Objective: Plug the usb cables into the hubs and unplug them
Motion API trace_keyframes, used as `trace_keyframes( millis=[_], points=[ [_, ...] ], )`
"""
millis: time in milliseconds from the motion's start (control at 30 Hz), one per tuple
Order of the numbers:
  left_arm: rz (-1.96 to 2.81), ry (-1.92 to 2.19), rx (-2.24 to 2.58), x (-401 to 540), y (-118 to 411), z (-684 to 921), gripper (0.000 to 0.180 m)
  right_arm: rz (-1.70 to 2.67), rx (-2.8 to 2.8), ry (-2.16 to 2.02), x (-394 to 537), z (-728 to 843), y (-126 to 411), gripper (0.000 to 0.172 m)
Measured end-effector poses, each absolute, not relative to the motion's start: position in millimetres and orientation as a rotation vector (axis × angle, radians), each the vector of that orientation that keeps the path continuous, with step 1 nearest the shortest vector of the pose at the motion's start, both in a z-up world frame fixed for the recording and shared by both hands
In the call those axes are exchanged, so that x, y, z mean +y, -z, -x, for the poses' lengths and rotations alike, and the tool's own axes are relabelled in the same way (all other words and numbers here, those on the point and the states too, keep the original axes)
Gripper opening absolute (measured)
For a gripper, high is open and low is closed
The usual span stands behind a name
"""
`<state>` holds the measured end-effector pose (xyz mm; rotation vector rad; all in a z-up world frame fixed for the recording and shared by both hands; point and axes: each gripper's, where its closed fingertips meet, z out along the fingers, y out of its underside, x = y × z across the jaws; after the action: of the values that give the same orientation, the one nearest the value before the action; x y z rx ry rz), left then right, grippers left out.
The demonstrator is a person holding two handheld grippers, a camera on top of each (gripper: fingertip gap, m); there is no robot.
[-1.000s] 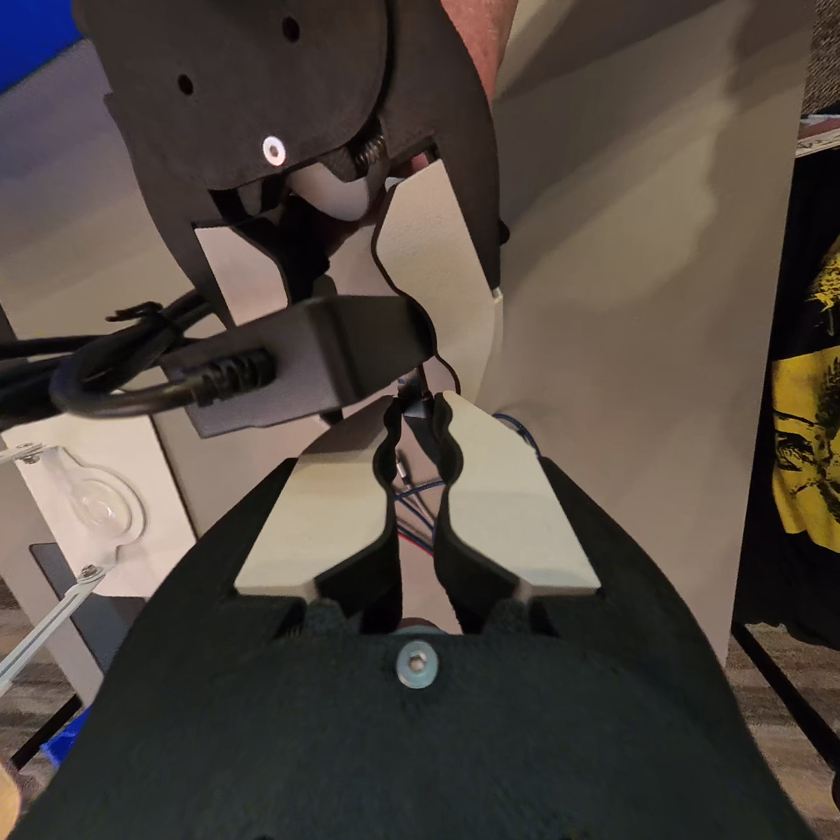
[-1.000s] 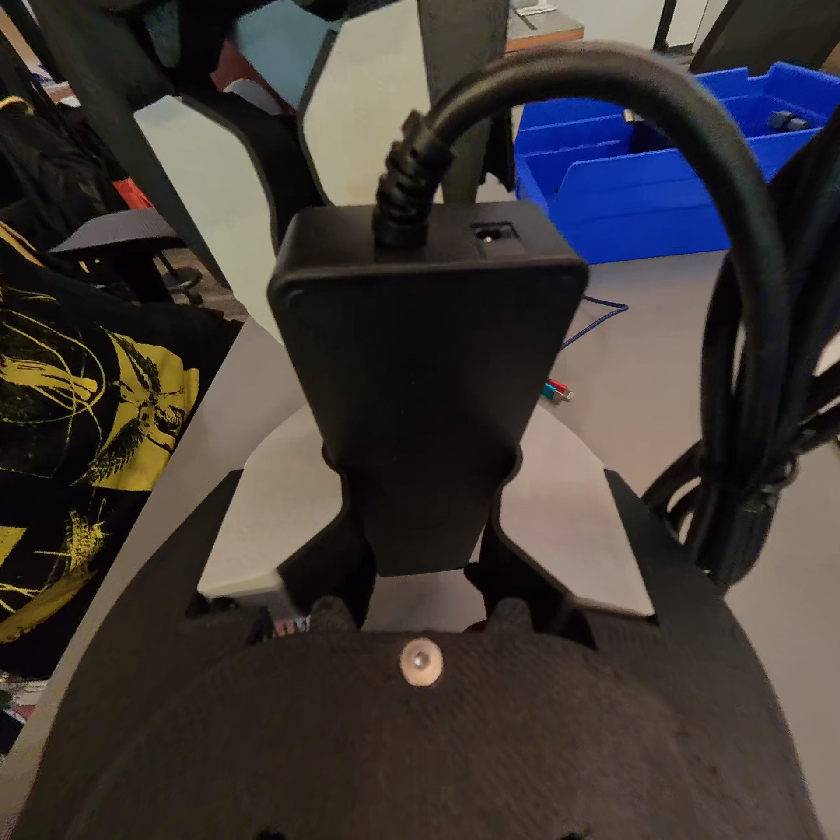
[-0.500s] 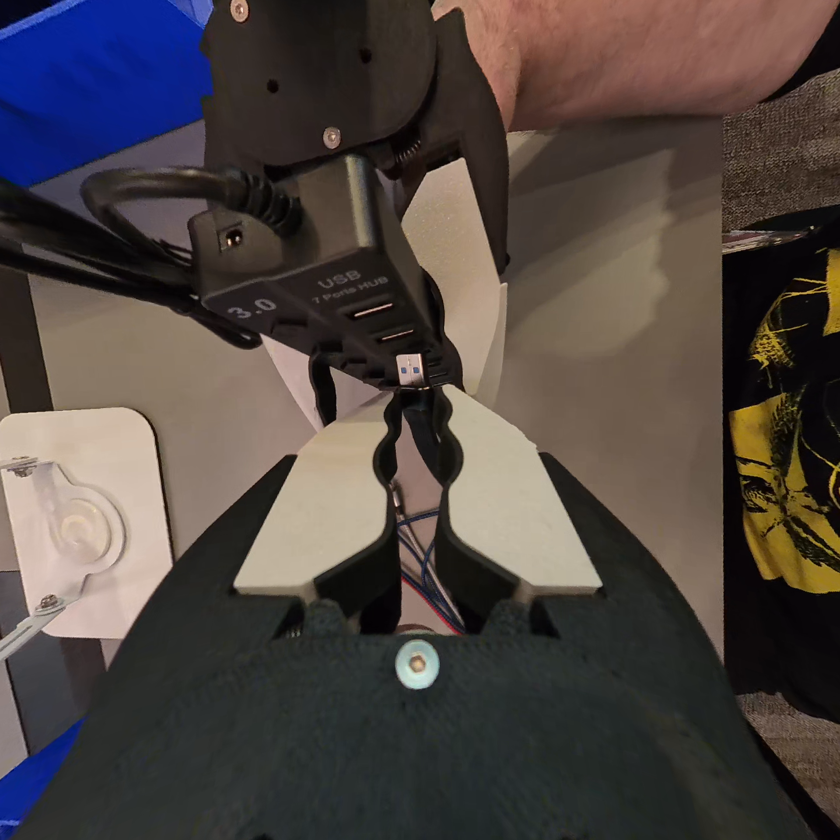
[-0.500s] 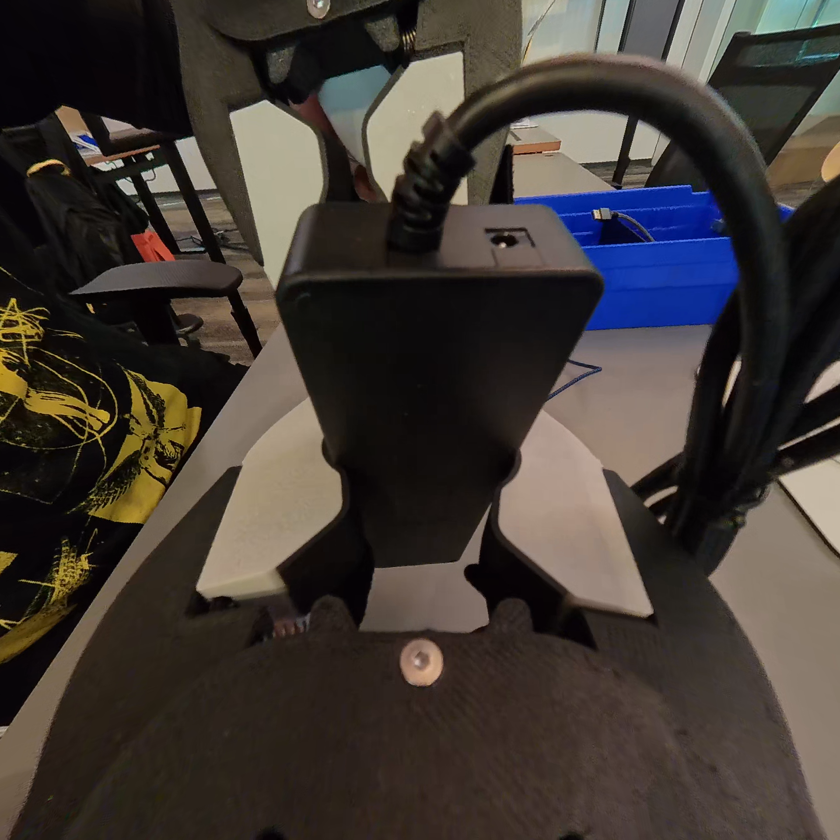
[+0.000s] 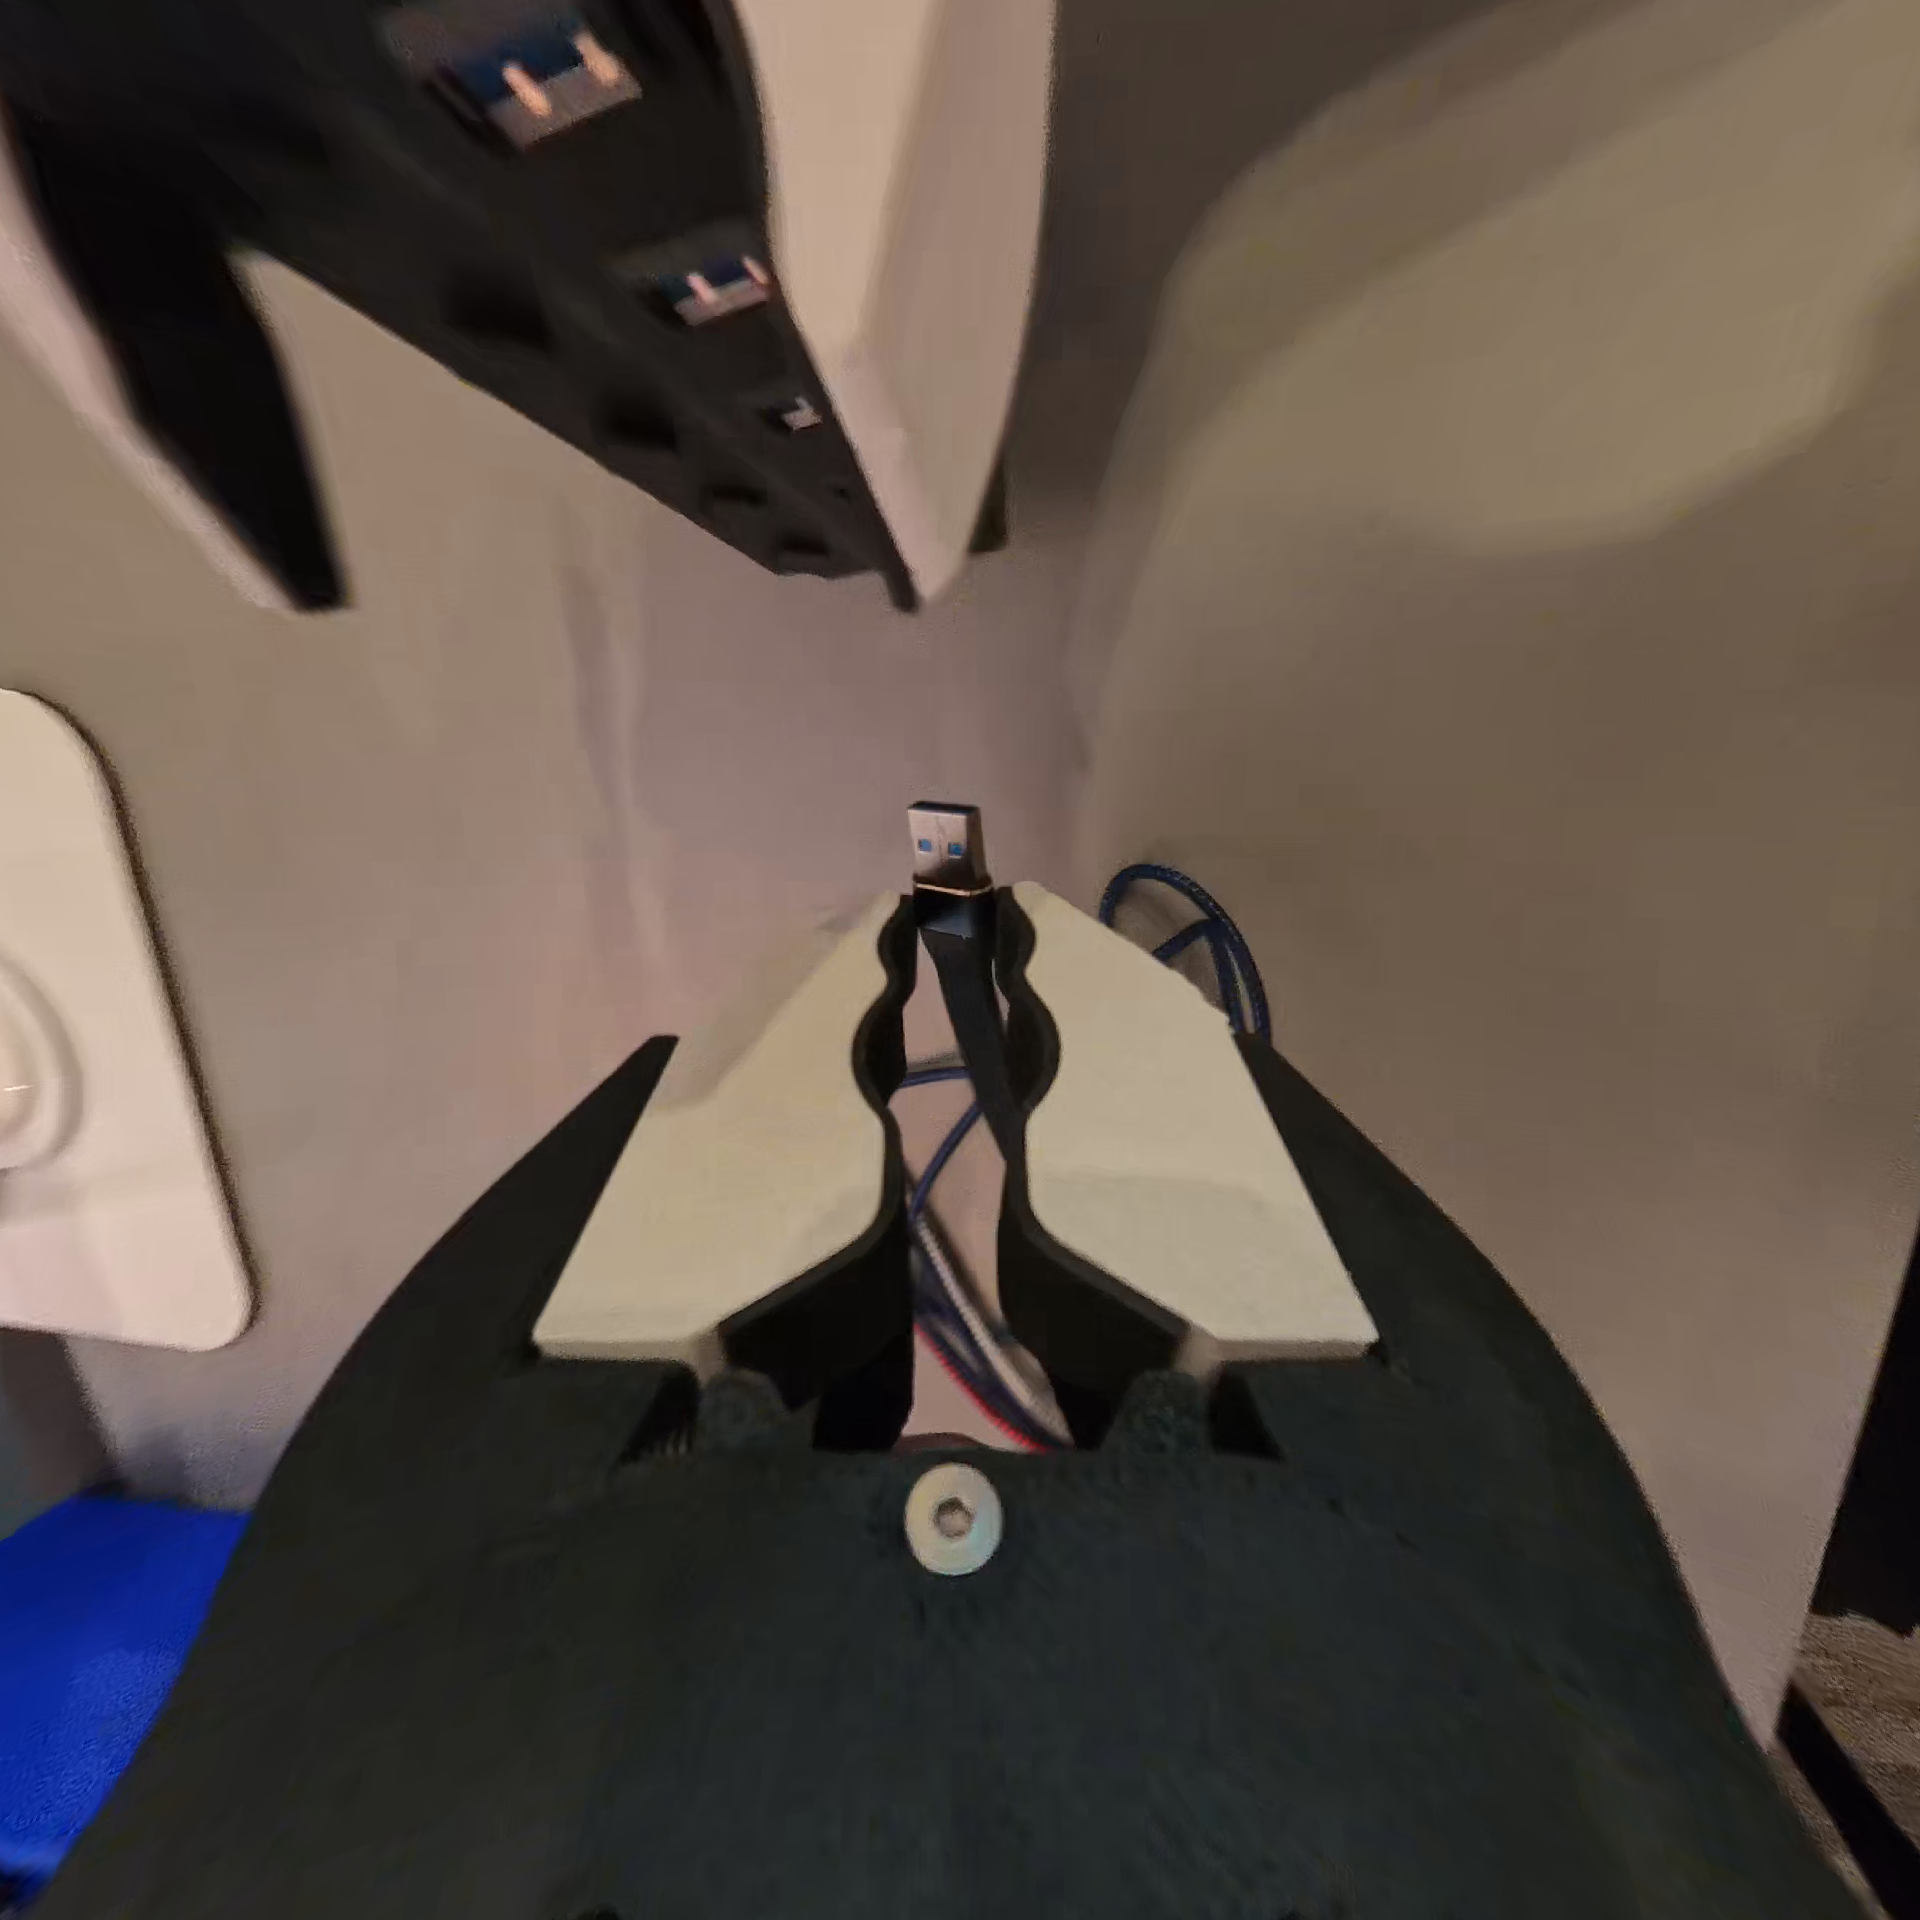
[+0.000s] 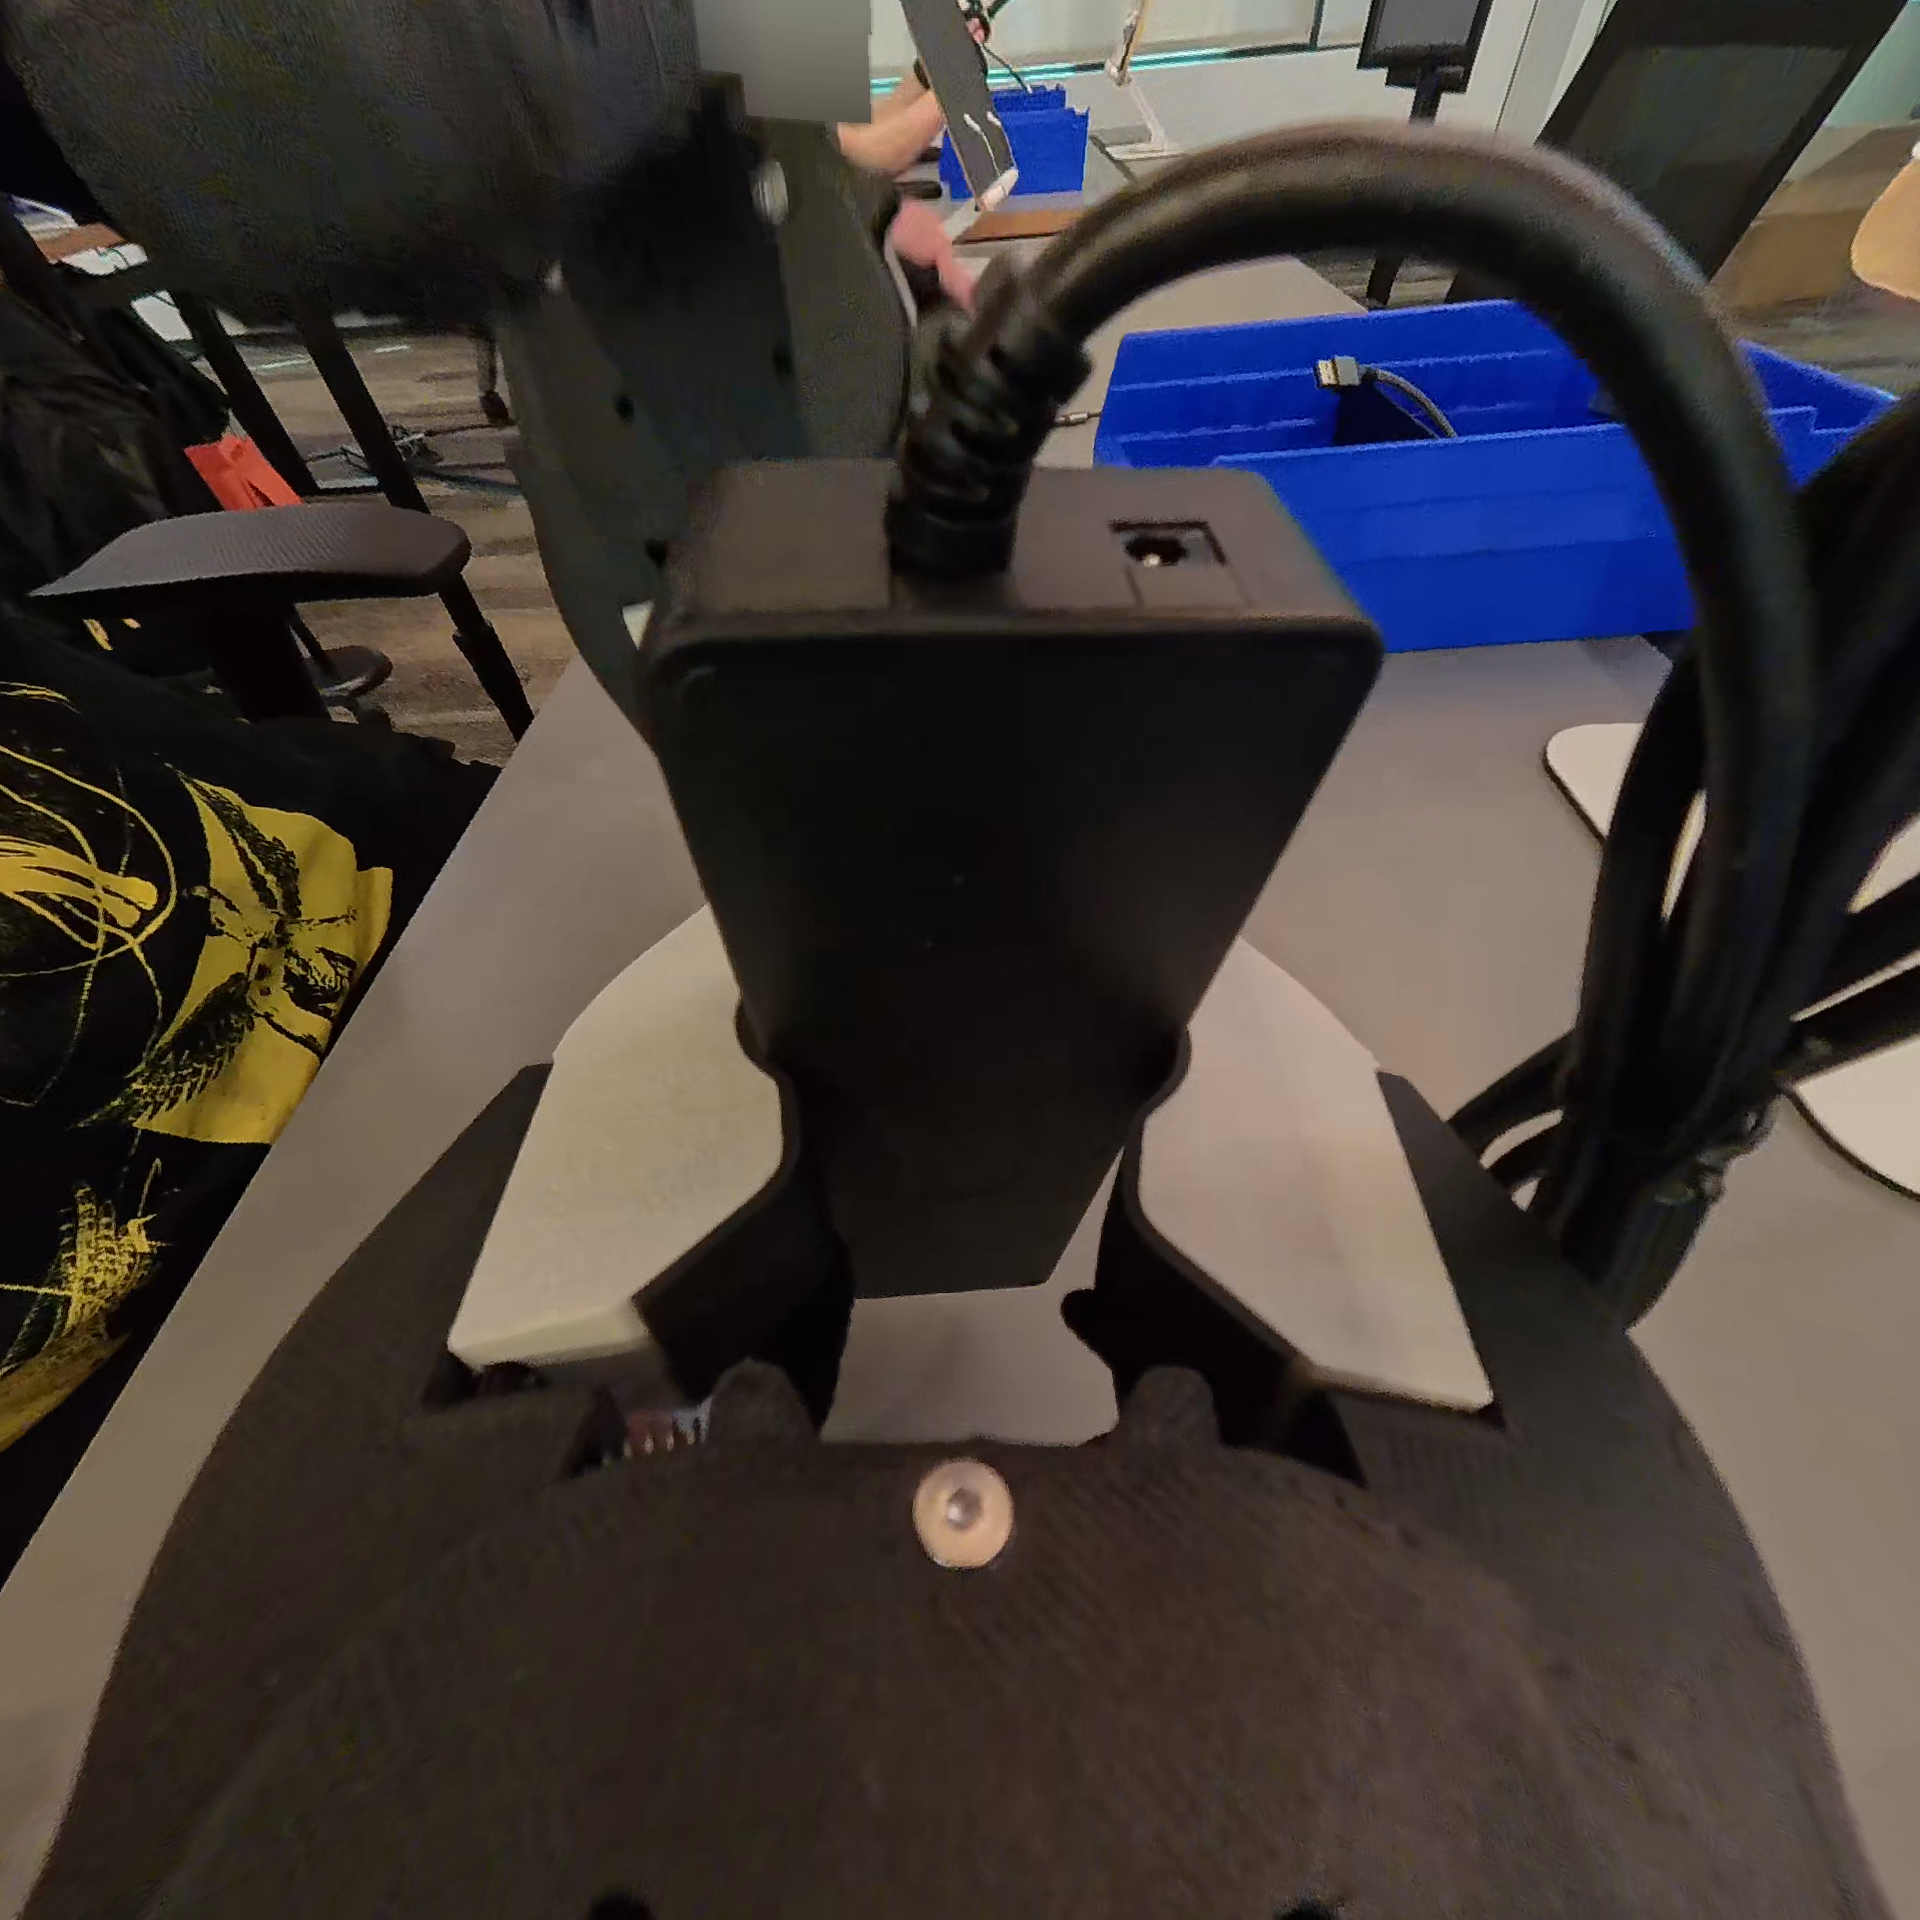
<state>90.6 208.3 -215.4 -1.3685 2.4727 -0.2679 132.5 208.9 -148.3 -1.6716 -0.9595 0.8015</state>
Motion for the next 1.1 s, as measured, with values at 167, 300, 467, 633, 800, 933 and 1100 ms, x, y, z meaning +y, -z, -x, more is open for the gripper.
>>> trace_keyframes(
  millis=[167,300,467,633,800,933,1100],
  points=[
    [1.409,0.319,2.482,199.9,254.6,-83.0,0.014,1.677,-0.959,-0.814,209.4,-132.2,151.4,0.064],
    [1.453,0.419,2.485,194.8,265.4,-77.0,0.026,1.677,-0.957,-0.823,209.9,-132.2,152.1,0.064],
    [1.529,0.557,2.459,194.4,265.3,-72.0,0.036,1.676,-0.956,-0.831,210.4,-131.2,152.9,0.064],
    [1.577,0.675,2.490,188.5,268.2,-71.9,0.015,1.675,-0.954,-0.839,210.6,-130.5,154.2,0.064],
    [1.618,0.719,2.459,190.9,266.8,-72.6,0.014,1.669,-0.947,-0.842,211.1,-132.1,153.4,0.064],
    [1.621,0.699,2.308,208.8,235.5,-82.2,0.013,1.645,-0.963,-0.821,209.3,-131.1,150.0,0.064],
    [1.512,0.644,2.194,216.9,161.1,-102.0,0.012,1.629,-1.004,-0.789,206.7,-124.8,150.3,0.064]
  ],
)
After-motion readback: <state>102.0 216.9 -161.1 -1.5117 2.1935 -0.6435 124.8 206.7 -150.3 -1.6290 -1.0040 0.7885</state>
